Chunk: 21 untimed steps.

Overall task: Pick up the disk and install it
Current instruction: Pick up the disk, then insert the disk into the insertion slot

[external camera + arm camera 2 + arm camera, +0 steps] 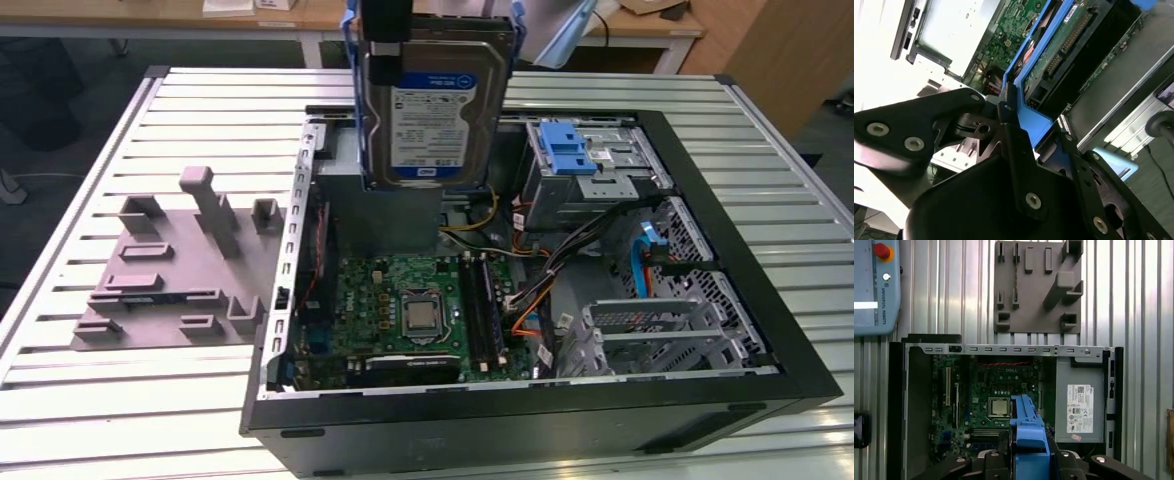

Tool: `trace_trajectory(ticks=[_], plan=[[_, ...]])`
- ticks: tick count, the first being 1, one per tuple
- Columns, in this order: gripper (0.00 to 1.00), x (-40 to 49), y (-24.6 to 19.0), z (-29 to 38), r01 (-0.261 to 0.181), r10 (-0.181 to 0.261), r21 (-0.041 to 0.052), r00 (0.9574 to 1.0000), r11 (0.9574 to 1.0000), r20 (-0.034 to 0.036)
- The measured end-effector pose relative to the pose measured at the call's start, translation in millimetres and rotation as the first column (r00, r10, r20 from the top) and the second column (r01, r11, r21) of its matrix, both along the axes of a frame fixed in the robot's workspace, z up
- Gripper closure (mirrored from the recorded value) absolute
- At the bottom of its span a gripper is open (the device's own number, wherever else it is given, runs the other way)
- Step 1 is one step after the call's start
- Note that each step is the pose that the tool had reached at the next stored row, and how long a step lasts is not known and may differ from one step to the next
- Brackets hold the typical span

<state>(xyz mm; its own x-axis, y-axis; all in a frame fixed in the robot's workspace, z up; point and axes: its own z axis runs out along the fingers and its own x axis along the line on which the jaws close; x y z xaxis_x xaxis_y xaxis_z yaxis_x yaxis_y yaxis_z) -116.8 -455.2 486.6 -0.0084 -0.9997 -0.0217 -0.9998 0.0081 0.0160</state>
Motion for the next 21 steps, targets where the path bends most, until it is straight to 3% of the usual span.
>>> trace_trajectory(ticks=[3,21], plan=[[0.63,5.9,-0.1,0.0,0.0,0.0,0.0001,1.0,1.0,0.0001],[0.63,7.8,-0.1,0.0,0.0,0.0,0.0001,1.0,1.0,0.0001]])
